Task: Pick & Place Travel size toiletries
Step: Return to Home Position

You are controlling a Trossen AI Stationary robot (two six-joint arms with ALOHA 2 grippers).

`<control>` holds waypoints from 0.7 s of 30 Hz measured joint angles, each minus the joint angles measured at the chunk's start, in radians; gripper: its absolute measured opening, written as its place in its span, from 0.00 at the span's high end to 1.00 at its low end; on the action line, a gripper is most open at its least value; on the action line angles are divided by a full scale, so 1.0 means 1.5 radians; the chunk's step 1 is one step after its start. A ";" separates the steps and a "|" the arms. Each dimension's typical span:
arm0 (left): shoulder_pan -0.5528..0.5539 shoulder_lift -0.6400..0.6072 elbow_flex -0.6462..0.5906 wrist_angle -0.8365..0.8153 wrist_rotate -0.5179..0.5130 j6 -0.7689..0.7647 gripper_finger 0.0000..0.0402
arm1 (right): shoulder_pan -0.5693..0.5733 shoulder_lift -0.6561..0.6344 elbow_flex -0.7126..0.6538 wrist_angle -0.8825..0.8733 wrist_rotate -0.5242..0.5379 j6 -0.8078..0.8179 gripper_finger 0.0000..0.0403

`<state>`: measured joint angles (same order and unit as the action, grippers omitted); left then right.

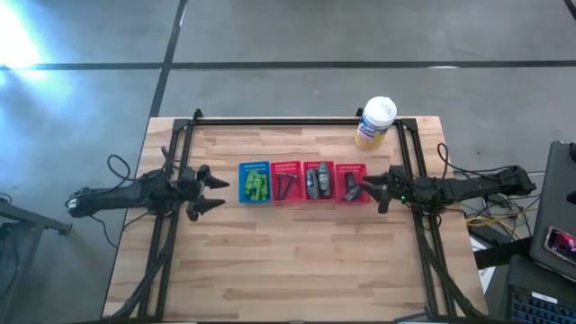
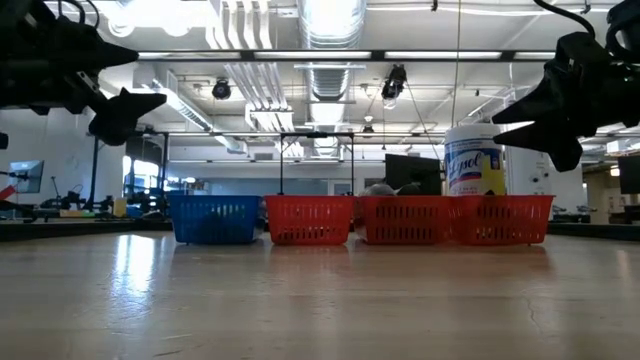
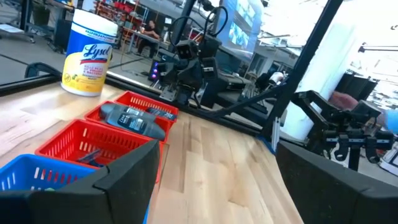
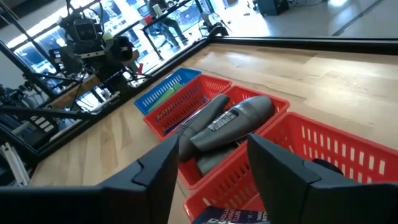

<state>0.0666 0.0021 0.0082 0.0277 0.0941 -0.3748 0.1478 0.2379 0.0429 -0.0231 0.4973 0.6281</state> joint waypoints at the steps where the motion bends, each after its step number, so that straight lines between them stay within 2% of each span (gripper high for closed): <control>1: 0.000 0.000 0.000 0.000 0.000 0.000 0.19 | 0.000 0.000 0.000 0.000 0.000 0.000 0.53; 7: 0.000 0.000 0.000 0.000 0.001 0.000 0.19 | 0.000 -0.006 0.000 0.002 0.000 0.002 0.52; 11: 0.000 0.000 0.000 0.001 0.001 0.000 0.19 | -0.019 -0.047 -0.001 0.002 -0.025 -0.051 0.51; 14: 0.000 0.000 0.000 0.001 0.001 0.000 0.19 | -0.056 -0.095 -0.011 0.028 -0.141 -0.178 0.52; 16: 0.000 0.001 0.000 0.001 0.001 0.000 0.19 | -0.085 -0.134 -0.021 0.066 -0.272 -0.297 0.53; 19: 0.000 0.001 0.000 0.001 0.001 0.000 0.19 | -0.123 -0.158 -0.022 0.065 -0.479 -0.406 0.55; 21: 0.000 0.001 0.000 0.001 0.001 0.000 0.19 | -0.138 -0.158 -0.023 0.052 -0.540 -0.459 0.56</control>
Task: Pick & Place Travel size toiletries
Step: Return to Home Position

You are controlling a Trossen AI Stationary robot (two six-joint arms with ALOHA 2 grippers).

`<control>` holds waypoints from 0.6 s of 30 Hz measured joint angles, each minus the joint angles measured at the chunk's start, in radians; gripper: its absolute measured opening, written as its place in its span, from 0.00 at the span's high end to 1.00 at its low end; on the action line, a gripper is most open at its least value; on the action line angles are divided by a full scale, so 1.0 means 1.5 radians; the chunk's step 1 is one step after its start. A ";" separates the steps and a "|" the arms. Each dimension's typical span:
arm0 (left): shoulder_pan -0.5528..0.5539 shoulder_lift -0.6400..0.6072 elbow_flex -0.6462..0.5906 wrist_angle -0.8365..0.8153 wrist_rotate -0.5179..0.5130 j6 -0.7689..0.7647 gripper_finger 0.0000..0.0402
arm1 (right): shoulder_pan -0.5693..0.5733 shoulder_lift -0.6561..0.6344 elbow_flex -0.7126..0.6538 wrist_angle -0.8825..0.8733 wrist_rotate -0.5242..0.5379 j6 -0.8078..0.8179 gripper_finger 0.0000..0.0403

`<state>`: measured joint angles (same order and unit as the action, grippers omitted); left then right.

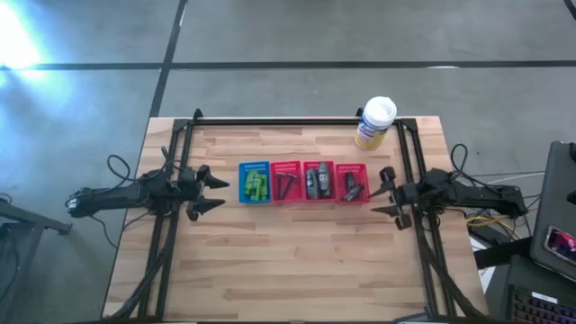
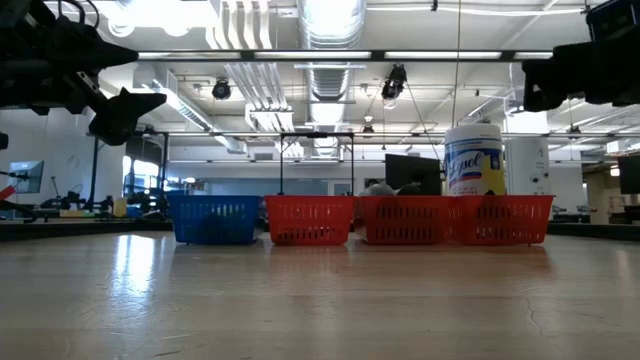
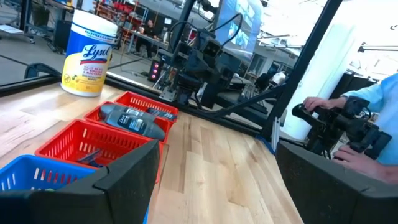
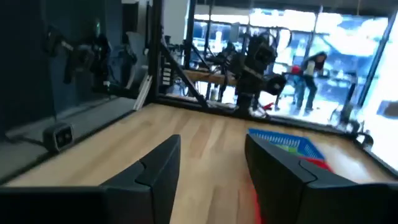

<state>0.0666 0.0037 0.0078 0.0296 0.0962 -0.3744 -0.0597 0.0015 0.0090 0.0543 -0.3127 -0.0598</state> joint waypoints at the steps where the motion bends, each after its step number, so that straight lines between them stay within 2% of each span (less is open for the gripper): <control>1: 0.000 0.000 0.000 0.000 0.000 0.000 0.19 | -0.001 -0.001 0.000 0.000 -0.002 -0.017 0.57; 6: 0.000 0.002 0.000 0.000 -0.002 0.000 0.19 | -0.002 0.000 0.000 -0.001 0.002 -0.017 0.60; 18: 0.000 0.002 0.000 0.000 -0.004 0.000 0.19 | -0.002 0.022 0.000 0.001 0.001 0.141 0.69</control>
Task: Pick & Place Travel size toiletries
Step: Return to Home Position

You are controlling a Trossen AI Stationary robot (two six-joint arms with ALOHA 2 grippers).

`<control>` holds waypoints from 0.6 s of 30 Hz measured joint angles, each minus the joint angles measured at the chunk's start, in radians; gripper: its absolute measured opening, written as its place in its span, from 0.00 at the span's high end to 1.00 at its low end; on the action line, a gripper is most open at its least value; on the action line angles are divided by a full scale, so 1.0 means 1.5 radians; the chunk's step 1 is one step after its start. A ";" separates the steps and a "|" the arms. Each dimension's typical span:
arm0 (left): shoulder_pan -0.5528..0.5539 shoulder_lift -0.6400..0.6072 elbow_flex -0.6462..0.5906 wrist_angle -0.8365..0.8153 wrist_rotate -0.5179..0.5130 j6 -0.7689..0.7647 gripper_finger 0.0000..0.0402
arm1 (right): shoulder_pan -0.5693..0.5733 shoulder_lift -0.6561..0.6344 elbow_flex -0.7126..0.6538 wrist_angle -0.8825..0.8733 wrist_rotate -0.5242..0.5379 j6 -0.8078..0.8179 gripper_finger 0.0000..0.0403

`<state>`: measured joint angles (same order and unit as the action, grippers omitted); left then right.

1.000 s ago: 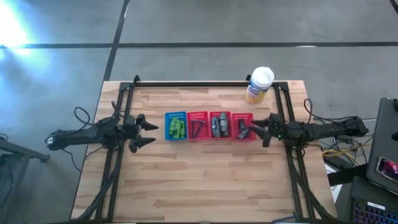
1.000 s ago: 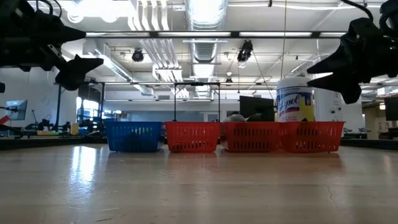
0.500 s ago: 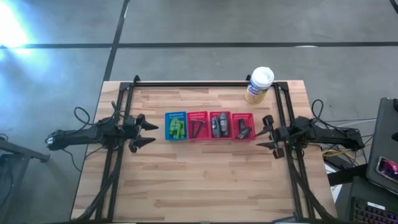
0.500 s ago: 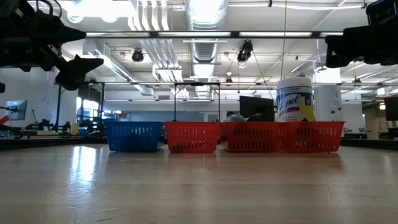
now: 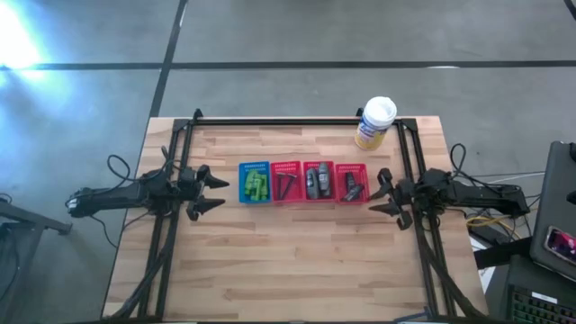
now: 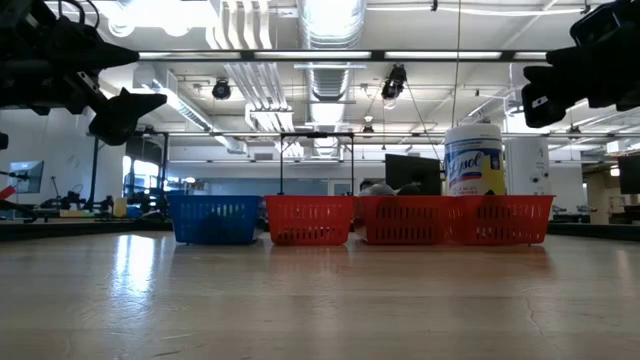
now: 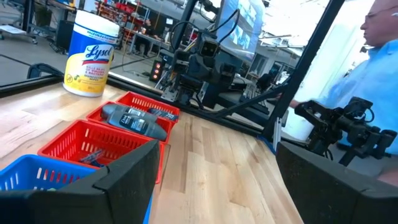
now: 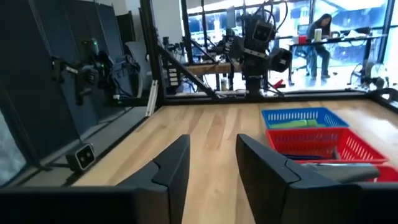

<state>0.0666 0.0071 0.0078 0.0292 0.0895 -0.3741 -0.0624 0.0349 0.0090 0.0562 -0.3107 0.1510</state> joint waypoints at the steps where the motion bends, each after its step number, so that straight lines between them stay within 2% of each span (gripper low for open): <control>1: 0.000 0.000 0.000 0.000 0.000 0.000 0.19 | 0.000 0.000 0.000 0.000 0.000 0.005 0.69; 18: 0.000 0.000 0.000 0.000 0.000 0.000 0.19 | 0.000 0.001 0.000 0.000 -0.001 0.005 0.82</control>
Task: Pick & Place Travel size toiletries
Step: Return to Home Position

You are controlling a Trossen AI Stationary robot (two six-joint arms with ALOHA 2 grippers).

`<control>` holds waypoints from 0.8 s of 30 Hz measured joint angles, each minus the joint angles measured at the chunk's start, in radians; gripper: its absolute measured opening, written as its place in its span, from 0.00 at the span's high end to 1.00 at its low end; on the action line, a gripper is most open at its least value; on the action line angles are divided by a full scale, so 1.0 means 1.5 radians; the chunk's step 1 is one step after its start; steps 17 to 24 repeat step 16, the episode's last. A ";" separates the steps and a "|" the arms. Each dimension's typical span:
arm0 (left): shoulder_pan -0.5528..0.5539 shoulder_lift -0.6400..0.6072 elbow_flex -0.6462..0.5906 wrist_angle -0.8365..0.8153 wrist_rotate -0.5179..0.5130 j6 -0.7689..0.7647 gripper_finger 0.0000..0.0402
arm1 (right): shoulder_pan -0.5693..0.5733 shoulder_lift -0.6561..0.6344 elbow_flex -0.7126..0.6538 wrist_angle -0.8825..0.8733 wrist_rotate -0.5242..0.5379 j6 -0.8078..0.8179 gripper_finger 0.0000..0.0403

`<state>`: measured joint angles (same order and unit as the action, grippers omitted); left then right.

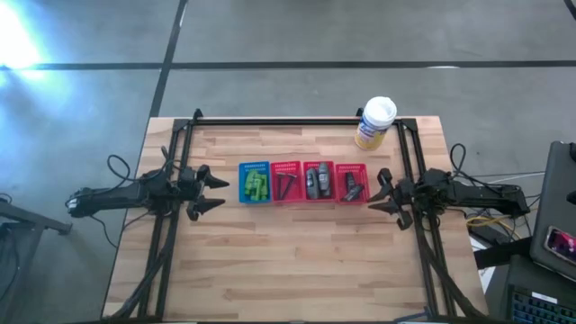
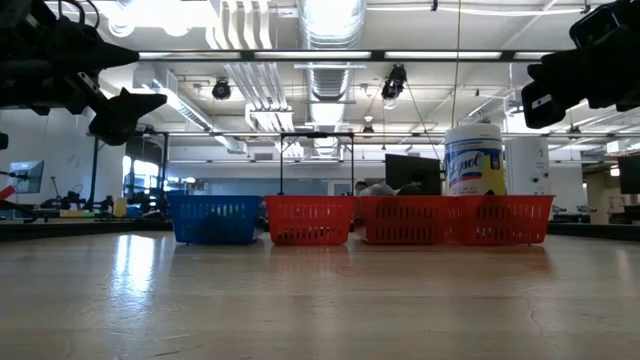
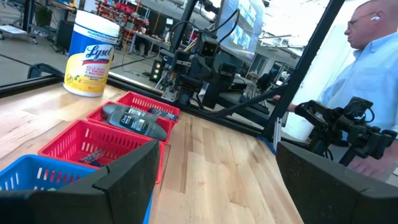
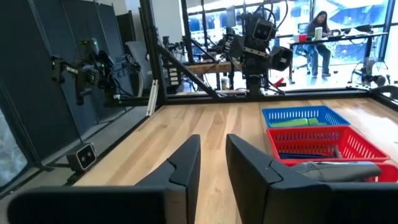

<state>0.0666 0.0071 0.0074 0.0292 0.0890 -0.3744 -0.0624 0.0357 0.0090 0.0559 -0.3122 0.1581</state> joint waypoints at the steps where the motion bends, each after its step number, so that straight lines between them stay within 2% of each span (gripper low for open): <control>1: 0.000 0.000 0.000 0.000 0.000 0.000 0.19 | 0.000 0.000 0.000 0.000 0.000 0.000 0.83; 13: 0.000 0.000 0.000 0.000 0.000 0.000 0.19 | 0.000 0.000 0.000 0.000 -0.001 0.000 0.89; 24: 0.000 0.000 0.000 0.000 0.000 0.000 0.19 | 0.000 0.000 0.000 0.000 -0.001 0.000 0.89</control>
